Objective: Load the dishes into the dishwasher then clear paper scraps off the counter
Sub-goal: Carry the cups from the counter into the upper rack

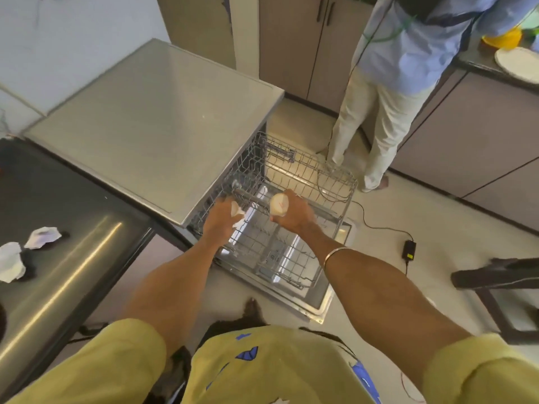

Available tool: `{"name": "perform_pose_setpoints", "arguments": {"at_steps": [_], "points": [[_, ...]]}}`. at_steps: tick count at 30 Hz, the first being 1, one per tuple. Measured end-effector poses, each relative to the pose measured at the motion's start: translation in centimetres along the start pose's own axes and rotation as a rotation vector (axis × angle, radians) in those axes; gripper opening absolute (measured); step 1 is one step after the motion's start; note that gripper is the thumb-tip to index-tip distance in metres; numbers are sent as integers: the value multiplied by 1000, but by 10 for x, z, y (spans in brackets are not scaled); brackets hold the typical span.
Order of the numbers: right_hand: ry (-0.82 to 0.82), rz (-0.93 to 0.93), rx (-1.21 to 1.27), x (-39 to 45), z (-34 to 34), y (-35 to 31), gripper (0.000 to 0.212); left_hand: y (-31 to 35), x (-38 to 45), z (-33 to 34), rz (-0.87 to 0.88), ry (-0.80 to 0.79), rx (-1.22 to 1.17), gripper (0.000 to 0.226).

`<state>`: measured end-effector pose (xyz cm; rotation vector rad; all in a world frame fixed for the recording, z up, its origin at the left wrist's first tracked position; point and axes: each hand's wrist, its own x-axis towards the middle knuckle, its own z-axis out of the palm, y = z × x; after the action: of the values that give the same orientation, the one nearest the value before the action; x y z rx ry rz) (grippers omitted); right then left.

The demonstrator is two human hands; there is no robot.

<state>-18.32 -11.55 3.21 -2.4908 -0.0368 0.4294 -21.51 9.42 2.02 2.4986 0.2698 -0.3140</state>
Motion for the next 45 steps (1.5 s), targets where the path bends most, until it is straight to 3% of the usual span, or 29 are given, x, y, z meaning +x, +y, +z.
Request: {"name": "perform_pose_setpoints", "arguments": {"at_steps": [6,11,23,29,34,42,45], "points": [[-66,33,24,27,27,7,76,-40,41,16,-170,-18,-145,52],[-175,59,16,51,69,10,81,-67,71,50,-203,-85,-192,56],[-319,8,-20,110,193,24,79,-132,123,110,-188,59,163,54],[-329,-58,-100,121,234,24,80,-147,138,130,-225,-98,380,68],[-338,-146,-213,120,253,24,85,-145,146,136,-371,-199,369,76],[-441,-161,-220,125,252,23,93,-151,144,140,-254,-172,502,54],[-459,-176,-210,126,249,24,85,-154,148,140,-250,-243,478,47]]}}
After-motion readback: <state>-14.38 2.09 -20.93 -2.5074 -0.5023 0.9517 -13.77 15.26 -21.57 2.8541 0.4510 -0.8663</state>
